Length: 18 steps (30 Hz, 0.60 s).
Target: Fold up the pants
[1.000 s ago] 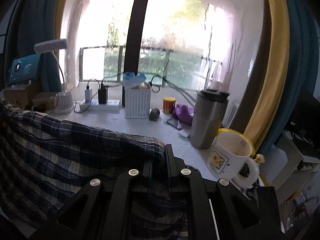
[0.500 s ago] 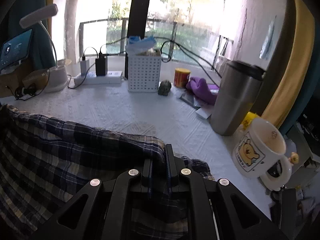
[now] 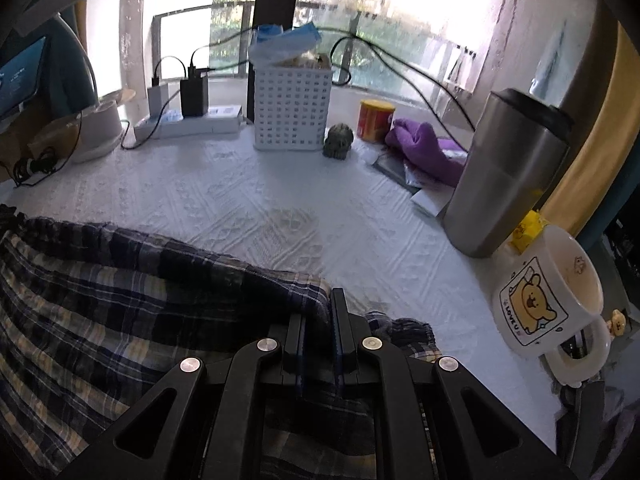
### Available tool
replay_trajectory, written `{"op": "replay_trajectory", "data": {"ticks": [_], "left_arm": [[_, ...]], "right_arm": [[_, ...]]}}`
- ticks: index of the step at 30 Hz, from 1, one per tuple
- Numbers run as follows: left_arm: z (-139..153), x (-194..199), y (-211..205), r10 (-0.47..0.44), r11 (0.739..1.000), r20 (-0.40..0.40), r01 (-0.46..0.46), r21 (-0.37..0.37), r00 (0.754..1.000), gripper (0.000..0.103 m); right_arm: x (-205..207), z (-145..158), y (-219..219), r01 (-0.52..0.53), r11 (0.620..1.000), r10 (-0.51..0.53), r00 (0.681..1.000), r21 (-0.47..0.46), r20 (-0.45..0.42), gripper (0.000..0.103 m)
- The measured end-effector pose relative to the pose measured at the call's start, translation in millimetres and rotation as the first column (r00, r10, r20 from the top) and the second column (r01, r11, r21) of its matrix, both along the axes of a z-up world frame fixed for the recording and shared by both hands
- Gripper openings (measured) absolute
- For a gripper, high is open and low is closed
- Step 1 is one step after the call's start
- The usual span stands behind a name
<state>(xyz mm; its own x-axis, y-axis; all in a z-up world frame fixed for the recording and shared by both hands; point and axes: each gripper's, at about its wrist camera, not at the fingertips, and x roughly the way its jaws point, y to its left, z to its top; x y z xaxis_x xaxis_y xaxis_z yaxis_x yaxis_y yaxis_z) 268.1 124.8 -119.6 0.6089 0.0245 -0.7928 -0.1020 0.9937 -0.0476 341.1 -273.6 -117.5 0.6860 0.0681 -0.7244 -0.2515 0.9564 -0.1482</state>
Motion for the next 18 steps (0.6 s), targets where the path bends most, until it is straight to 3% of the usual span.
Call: {"op": "replay_trajectory", "data": {"ticks": [3,7,9,11,12,13,14,18], "left_arm": [[3.2,-4.8,4.0,0.007,1.0,0.008,-0.007,-0.021,1.0,0.021],[7.3,-16.6,7.7,0.032,0.999,0.024,-0.031,-0.035,0.999,0.046],[10.0,-26.1,8.7,0.039,0.999,0.03,-0.038,-0.039,0.999,0.047],[11.5,-34.6,9.8,0.046,0.998,0.028,-0.045,-0.035,0.999,0.048],[12.3,-39.8,10.4,0.057,0.998,0.028,-0.056,-0.04,0.998,0.05],[12.2,-43.3,10.6,0.055,0.997,0.027,-0.053,-0.054,0.998,0.051],[11.4,-48.5,10.0,0.043,0.996,0.026,-0.041,-0.079,0.999,0.051],[1.4,-52.9,-0.2,0.029,0.998,-0.015,-0.03,-0.048,0.999,0.051]], "right_arm": [[5.4,-5.7,1.4,-0.003,1.0,0.003,0.999,-0.007,-0.047,0.011],[0.2,3.6,-1.1,0.0,1.0,0.0,1.0,0.003,0.008,0.017],[-2.5,6.8,-1.8,0.006,1.0,-0.006,1.0,-0.001,0.015,0.022],[-4.8,9.3,-3.8,0.015,1.0,-0.015,1.0,-0.007,0.023,0.034],[-5.9,9.9,-5.4,0.018,1.0,-0.018,0.999,-0.007,0.028,0.057],[-6.1,10.1,-7.2,0.02,1.0,-0.02,0.999,-0.005,0.029,0.096],[-6.1,10.3,-9.7,0.022,1.0,-0.022,0.999,0.004,0.027,0.103],[-7.2,13.7,-14.3,0.023,0.999,-0.024,0.999,0.022,0.028,0.103]]}}
